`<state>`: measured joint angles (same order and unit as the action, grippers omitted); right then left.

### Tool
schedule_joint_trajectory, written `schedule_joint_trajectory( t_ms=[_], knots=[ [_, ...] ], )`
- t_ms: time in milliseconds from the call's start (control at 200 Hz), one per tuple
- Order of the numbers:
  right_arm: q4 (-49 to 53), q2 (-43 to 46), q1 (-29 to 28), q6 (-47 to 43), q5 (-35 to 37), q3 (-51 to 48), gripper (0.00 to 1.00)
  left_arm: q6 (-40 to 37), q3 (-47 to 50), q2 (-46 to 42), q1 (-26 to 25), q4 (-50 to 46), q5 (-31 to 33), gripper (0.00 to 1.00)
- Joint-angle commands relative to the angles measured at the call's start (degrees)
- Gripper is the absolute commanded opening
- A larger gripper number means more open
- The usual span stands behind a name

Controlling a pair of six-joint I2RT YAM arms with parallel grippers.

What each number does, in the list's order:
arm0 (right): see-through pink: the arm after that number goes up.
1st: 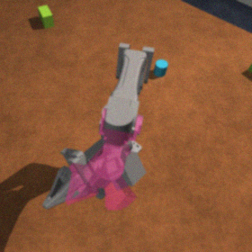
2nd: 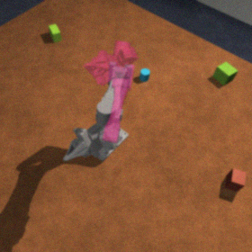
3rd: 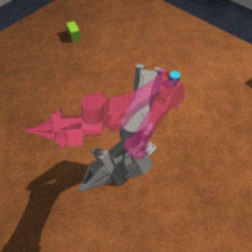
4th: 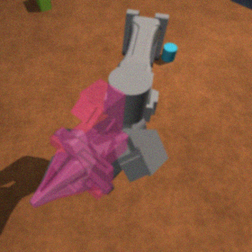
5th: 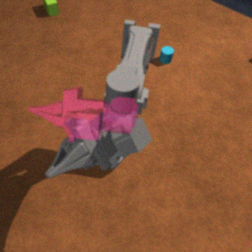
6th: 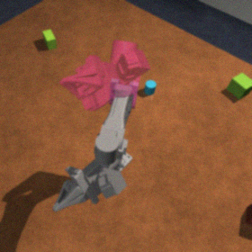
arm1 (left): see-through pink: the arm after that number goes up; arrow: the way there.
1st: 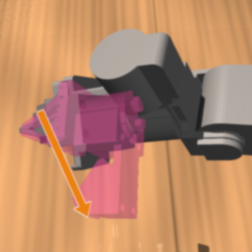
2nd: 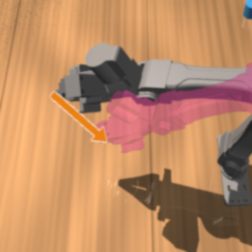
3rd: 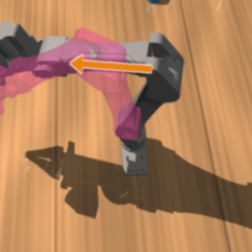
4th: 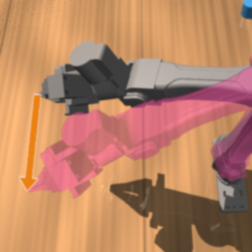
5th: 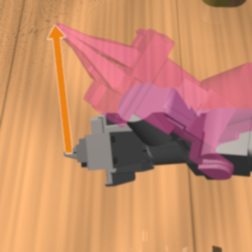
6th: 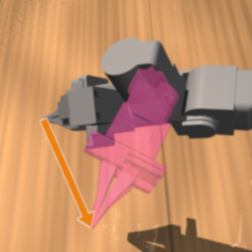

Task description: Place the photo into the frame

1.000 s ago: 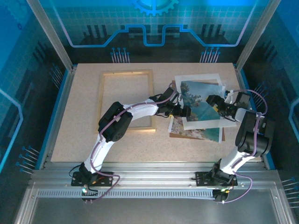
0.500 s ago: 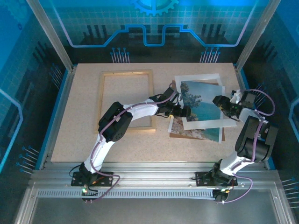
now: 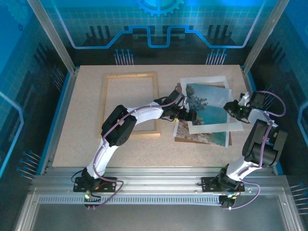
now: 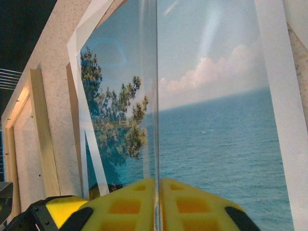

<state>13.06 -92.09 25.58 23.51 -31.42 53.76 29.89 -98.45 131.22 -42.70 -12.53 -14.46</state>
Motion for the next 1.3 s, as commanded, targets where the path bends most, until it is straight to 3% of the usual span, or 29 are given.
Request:
schedule_joint_trajectory(
  t_ms=[0, 70, 360, 595, 795, 1031, 1296],
  knots=[
    [3.08, 2.02, 0.64, 0.61, -0.53, 2.90, 0.07, -0.61, -1.09, 1.77, 0.86, -8.43, -1.49, 0.99],
    [4.58, 3.15, 0.61, 1.19, -1.42, 4.00, 0.00, -0.41, -1.69, -0.88, 2.15, -8.56, -3.01, 0.99],
    [10.39, 7.51, -4.31, 3.01, -2.76, 12.08, 0.00, -2.63, 2.66, -15.35, 11.64, -9.57, -3.89, 0.99],
    [10.15, 9.31, -11.67, 7.28, -3.22, 21.31, 0.00, -6.70, 14.14, -26.23, 25.12, -11.79, 4.61, 0.99],
    [9.09, 6.19, -21.69, 8.78, -0.61, 31.89, 0.00, -5.46, 25.69, -33.16, 37.85, -8.45, 5.94, 0.99],
    [4.66, 1.54, -28.90, 11.03, 0.22, 39.53, 0.00, -5.03, 32.68, -33.70, 47.22, -7.24, 12.38, 0.99],
    [2.66, 0.59, -31.63, 10.33, -0.17, 40.27, 0.00, -7.71, 33.37, -30.93, 51.16, -5.30, 17.02, 0.99]
  ],
)
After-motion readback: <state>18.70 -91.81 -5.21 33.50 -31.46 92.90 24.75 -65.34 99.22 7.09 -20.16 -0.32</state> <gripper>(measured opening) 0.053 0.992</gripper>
